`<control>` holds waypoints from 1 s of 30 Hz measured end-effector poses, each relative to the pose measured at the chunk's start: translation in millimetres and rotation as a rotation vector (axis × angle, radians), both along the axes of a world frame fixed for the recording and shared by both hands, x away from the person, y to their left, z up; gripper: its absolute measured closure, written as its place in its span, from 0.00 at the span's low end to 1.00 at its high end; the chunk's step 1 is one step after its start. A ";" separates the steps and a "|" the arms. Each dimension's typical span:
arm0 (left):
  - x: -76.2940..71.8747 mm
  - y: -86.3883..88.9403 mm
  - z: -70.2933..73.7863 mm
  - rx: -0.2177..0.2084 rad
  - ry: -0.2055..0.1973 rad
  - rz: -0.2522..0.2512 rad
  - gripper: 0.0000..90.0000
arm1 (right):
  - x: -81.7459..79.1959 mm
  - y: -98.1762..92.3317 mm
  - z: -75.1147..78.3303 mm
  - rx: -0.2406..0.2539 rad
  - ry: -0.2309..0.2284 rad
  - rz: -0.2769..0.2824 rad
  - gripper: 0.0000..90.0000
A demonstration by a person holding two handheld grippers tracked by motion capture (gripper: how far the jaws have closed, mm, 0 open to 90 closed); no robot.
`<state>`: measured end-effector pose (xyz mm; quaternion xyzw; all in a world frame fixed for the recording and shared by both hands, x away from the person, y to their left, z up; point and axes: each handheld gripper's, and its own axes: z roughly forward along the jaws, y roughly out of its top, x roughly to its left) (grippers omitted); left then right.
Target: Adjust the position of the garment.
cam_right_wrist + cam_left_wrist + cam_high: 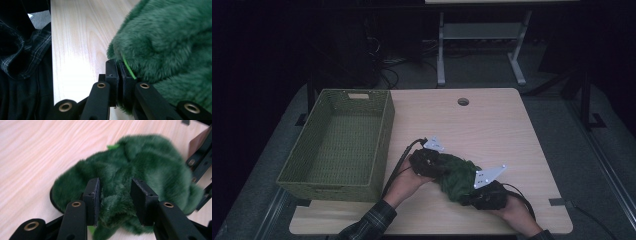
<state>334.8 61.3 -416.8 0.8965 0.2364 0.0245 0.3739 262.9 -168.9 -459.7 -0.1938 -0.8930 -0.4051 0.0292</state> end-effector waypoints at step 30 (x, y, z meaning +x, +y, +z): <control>-6.1 13.3 -8.9 -0.023 0.048 0.023 0.64 | 4.7 -25.8 1.6 -0.006 -0.031 -0.071 0.68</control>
